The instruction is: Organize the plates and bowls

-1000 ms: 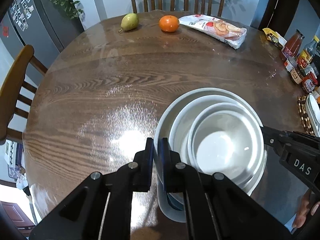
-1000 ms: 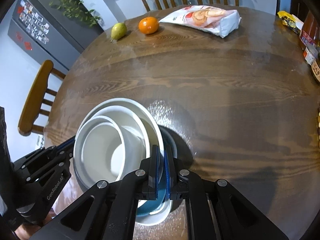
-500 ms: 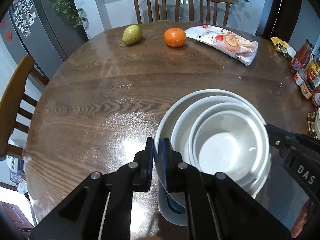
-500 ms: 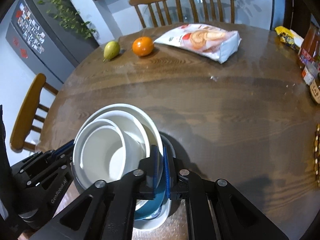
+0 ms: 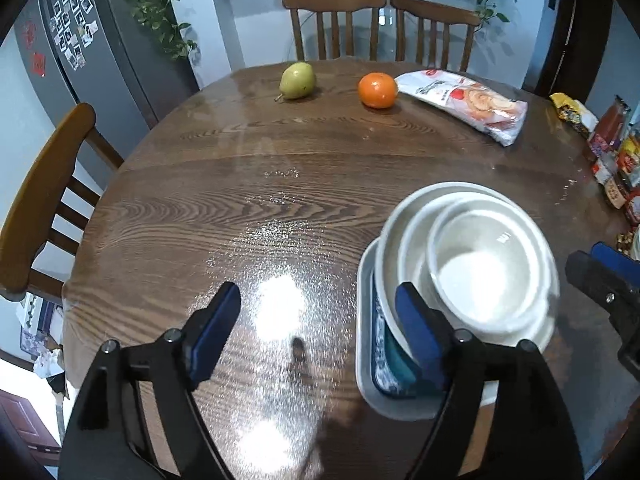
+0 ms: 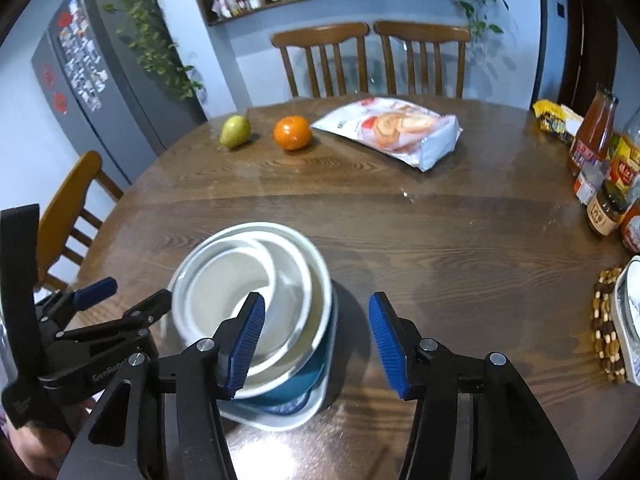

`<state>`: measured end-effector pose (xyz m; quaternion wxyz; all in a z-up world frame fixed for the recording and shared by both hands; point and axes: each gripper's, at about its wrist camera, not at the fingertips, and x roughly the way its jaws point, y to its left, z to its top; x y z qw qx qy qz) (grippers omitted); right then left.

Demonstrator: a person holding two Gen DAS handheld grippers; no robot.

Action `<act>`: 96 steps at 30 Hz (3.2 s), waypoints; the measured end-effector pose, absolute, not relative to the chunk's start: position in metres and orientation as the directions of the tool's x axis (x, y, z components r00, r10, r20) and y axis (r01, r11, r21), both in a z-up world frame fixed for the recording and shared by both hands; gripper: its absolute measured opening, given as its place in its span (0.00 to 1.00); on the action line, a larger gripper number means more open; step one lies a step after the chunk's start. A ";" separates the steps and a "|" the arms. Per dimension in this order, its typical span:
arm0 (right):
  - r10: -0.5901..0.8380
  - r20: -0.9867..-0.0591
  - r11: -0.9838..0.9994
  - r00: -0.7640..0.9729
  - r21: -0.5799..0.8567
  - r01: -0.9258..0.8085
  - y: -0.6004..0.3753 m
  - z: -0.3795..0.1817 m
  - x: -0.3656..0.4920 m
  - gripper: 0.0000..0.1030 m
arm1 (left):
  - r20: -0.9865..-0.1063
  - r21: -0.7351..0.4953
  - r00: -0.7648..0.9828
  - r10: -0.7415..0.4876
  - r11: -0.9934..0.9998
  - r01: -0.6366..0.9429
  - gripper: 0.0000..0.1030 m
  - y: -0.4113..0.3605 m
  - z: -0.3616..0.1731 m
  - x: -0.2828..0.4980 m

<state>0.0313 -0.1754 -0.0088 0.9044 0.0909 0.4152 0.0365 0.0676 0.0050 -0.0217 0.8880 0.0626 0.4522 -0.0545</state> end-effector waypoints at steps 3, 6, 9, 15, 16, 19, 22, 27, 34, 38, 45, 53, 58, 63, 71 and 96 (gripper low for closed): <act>0.146 -0.742 0.983 0.654 0.182 -0.013 -0.168 -0.001 0.021 0.72 | -0.793 0.064 0.607 -0.046 0.985 0.158 0.86 0.007 -0.010 0.054; 0.139 -0.718 0.987 0.682 0.153 -0.040 -0.160 0.013 0.006 0.82 | -0.766 0.070 0.640 -0.051 0.984 0.163 0.99 0.009 0.004 0.037; 0.144 -0.697 0.989 0.702 0.132 -0.072 -0.152 0.028 -0.012 0.89 | -0.743 0.079 0.667 -0.055 0.982 0.169 0.99 0.012 0.017 0.019; 0.101 -0.684 0.995 0.723 0.052 -0.089 -0.136 0.037 -0.047 0.93 | -0.726 0.084 0.683 -0.079 0.976 0.203 0.99 0.018 0.030 -0.015; 0.097 -0.681 0.995 0.726 0.046 -0.090 -0.135 0.038 -0.051 0.93 | -0.725 0.083 0.683 -0.083 0.975 0.207 0.99 0.019 0.032 -0.020; 0.094 -0.676 0.995 0.731 0.036 -0.094 -0.131 0.039 -0.066 0.93 | -0.712 0.088 0.697 -0.083 0.975 0.206 0.99 0.023 0.036 -0.033; 0.085 -0.682 0.995 0.726 0.022 -0.096 -0.127 0.038 -0.077 0.93 | -0.703 0.087 0.706 -0.090 0.974 0.211 0.99 0.026 0.039 -0.045; 0.090 -0.689 0.995 0.720 0.026 -0.100 -0.123 0.034 -0.090 0.93 | -0.706 0.111 0.702 -0.092 0.965 0.238 0.99 0.025 0.037 -0.060; 0.089 -0.707 0.995 0.702 0.034 -0.091 -0.124 0.025 -0.098 0.93 | -0.720 0.131 0.689 -0.082 0.959 0.250 0.99 0.021 0.028 -0.068; 0.087 -0.709 0.996 0.700 0.036 -0.087 -0.125 0.023 -0.103 0.93 | -0.723 0.130 0.686 -0.083 0.959 0.254 0.99 0.020 0.027 -0.072; 0.077 -0.708 0.996 0.702 0.030 -0.078 -0.127 0.023 -0.106 0.93 | -0.720 0.132 0.689 -0.084 0.958 0.255 0.99 0.018 0.026 -0.073; 0.077 -0.709 0.996 0.701 0.030 -0.079 -0.126 0.023 -0.106 0.93 | -0.726 0.128 0.683 -0.083 0.959 0.253 0.99 0.017 0.025 -0.074; 0.080 -0.710 0.996 0.700 0.033 -0.081 -0.127 0.022 -0.106 0.93 | -0.726 0.126 0.682 -0.085 0.959 0.254 0.99 0.017 0.026 -0.074; 0.080 -0.711 0.996 0.699 0.031 -0.083 -0.127 0.022 -0.105 0.93 | -0.730 0.126 0.679 -0.083 0.959 0.252 0.99 0.018 0.025 -0.072; 0.088 -0.716 0.995 0.692 0.034 -0.091 -0.128 0.018 -0.100 0.93 | -0.734 0.127 0.675 -0.076 0.961 0.247 0.99 0.018 0.023 -0.068; 0.086 -0.723 0.995 0.686 0.029 -0.094 -0.130 0.015 -0.094 0.93 | -0.743 0.128 0.665 -0.074 0.960 0.250 0.99 0.017 0.020 -0.063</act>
